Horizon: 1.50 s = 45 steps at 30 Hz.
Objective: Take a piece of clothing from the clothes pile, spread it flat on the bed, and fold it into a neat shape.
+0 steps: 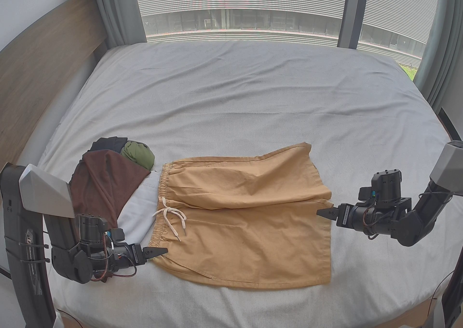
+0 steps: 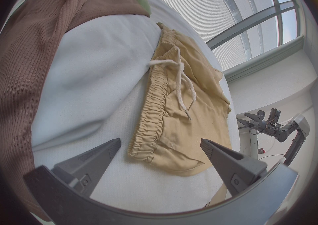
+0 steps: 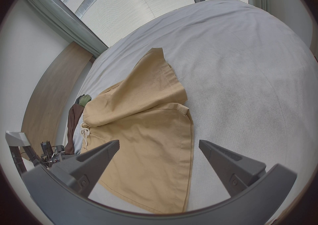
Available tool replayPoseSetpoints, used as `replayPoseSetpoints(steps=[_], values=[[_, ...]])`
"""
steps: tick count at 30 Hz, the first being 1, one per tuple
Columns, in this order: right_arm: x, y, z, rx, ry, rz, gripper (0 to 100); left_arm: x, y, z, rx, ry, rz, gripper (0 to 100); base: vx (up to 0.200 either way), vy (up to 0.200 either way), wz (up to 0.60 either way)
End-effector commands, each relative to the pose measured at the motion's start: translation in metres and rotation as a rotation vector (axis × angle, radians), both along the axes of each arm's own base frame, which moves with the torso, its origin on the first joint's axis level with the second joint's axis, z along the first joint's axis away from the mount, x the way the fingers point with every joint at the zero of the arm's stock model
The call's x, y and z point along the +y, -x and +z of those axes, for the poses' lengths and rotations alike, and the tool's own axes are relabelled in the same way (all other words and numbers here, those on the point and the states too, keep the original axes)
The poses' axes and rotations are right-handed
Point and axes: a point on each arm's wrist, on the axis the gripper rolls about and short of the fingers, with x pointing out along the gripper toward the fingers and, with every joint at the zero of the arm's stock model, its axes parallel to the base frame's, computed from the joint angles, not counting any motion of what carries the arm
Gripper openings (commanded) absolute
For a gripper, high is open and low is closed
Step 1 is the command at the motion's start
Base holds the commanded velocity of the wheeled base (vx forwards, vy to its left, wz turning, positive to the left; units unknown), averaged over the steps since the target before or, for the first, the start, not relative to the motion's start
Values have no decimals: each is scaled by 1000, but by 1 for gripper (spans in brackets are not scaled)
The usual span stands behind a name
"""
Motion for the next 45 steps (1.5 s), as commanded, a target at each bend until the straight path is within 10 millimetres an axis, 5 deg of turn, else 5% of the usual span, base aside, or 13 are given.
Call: replayPoseSetpoints(steps=[1,9,10,33,45], values=[[1,-3,-9,24,4,-1,100,-1,-2,7,-15,-1,-1,100,0,0,0],[0,-2,-9,26,4,-3,100,-1,-5,7,-27,1,1,100,0,0,0],[0,-2,-9,26,4,-4,100,-1,-5,7,-27,1,1,0,0,0,0],[0,7,-16,77,13,13,100,2,-3,7,-21,1,12,0,0,0,0],[3,28,-54,253,5,77,100,1,-2,6,-20,0,8,0,0,0,0]])
